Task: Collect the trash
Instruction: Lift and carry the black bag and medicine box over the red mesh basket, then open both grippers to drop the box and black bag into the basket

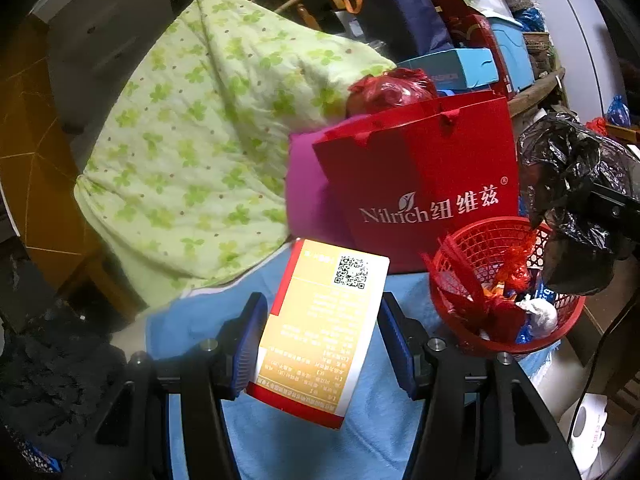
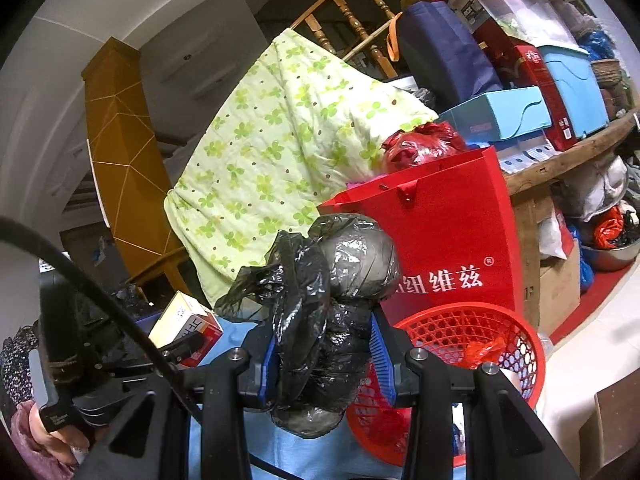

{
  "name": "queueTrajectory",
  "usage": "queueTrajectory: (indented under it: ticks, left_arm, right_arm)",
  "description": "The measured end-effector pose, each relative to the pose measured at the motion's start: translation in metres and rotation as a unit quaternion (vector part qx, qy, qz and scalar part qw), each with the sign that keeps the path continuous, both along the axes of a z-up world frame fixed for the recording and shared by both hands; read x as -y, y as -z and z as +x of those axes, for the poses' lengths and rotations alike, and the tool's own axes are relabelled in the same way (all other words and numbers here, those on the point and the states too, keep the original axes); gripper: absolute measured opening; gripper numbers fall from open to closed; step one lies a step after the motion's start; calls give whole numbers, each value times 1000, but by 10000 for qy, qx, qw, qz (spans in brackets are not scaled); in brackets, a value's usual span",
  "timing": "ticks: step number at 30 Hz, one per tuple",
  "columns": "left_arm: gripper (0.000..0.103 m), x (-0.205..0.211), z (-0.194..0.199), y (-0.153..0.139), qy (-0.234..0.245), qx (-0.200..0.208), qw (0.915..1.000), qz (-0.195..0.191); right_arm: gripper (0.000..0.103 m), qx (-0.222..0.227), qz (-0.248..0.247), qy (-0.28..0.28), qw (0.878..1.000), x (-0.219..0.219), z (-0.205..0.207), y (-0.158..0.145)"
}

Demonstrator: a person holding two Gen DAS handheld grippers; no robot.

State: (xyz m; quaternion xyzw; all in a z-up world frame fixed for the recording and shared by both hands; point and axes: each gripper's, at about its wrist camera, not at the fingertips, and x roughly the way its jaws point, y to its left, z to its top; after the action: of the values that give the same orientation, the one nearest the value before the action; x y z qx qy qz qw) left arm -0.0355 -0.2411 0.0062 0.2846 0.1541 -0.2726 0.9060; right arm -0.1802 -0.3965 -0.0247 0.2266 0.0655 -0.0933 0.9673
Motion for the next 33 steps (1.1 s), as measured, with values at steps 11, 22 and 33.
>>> queueTrajectory:
  ticks: [11, 22, 33]
  left_arm:
    - [59, 19, -7, 4, 160, -78, 9998, 51]
    - [59, 38, -13, 10, 475, -327, 9983, 8]
    - [59, 63, -17, 22, 1275, -1078, 9852, -400]
  right_arm:
    - [43, 33, 96, 173, 9998, 9, -13, 4]
    - [43, 10, 216, 403, 9990, 25, -28, 11]
    - [44, -131, 449, 816, 9956, 63, -40, 25]
